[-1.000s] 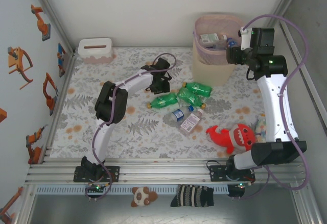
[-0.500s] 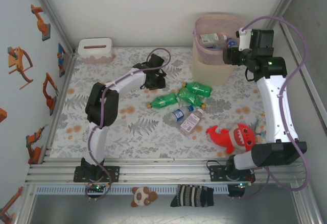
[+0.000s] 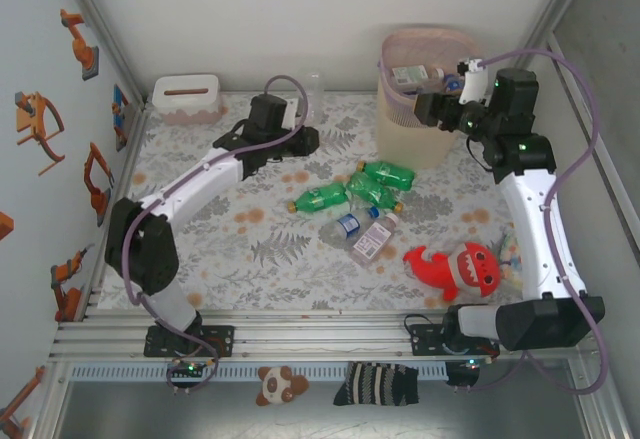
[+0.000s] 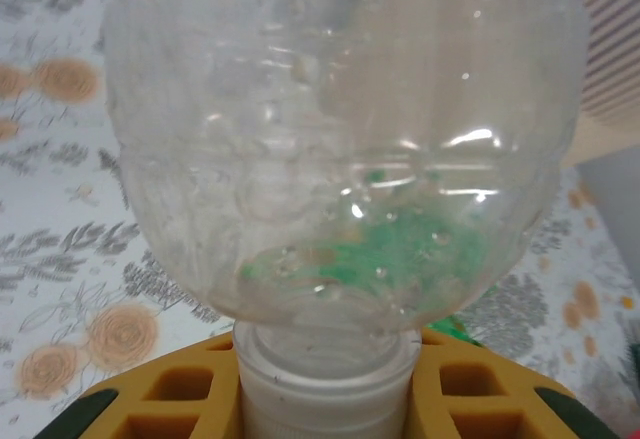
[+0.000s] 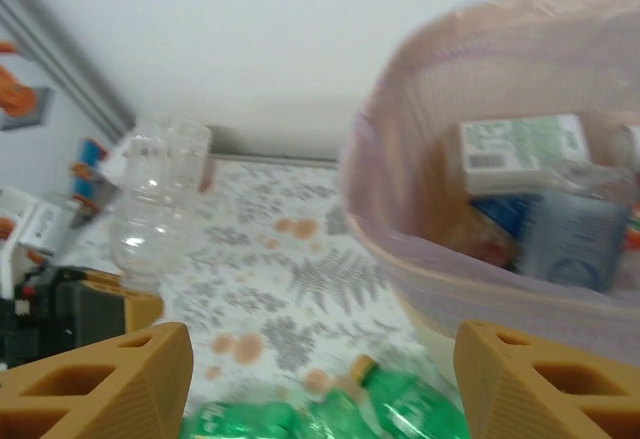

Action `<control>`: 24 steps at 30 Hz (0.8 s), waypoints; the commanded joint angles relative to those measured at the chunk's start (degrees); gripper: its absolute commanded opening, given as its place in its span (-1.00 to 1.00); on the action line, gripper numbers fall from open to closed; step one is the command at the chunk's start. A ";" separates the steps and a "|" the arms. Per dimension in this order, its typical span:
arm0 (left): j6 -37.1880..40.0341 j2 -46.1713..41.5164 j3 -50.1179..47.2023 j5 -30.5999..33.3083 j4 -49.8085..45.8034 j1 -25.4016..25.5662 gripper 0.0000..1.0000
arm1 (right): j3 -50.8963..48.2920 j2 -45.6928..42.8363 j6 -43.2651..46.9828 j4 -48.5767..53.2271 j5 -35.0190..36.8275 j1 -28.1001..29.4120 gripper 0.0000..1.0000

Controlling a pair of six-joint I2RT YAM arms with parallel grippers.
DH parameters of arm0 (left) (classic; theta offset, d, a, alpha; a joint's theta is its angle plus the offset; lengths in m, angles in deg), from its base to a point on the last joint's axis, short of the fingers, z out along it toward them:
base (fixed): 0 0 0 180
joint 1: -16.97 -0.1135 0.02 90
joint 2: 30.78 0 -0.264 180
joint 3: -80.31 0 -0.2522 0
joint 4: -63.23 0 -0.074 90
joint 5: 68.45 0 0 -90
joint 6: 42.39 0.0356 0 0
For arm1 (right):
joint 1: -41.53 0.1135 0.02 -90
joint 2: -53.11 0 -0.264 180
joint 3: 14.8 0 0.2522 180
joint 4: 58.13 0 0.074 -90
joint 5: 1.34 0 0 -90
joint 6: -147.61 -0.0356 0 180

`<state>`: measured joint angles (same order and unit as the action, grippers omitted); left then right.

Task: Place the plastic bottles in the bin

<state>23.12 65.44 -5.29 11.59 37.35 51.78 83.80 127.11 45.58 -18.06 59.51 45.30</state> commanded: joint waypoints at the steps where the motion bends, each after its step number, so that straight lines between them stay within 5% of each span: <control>1: 5.19 -5.73 -2.94 -5.65 7.90 0.08 -0.73 | -2.21 -2.20 -6.89 -12.17 -9.55 -0.16 0.38; 10: 8.67 -18.02 -11.05 -23.12 22.59 0.14 -0.73 | -4.11 -3.11 -13.54 -27.59 -20.04 4.45 0.44; 24: 5.04 -22.81 -10.00 -43.42 32.82 2.18 -0.80 | 2.29 -1.65 -11.03 -34.30 -25.32 19.13 0.61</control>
<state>29.59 43.74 -16.08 -24.93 64.98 53.44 82.77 125.41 33.62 -48.53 35.95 62.61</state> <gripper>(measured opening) 0.302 0.800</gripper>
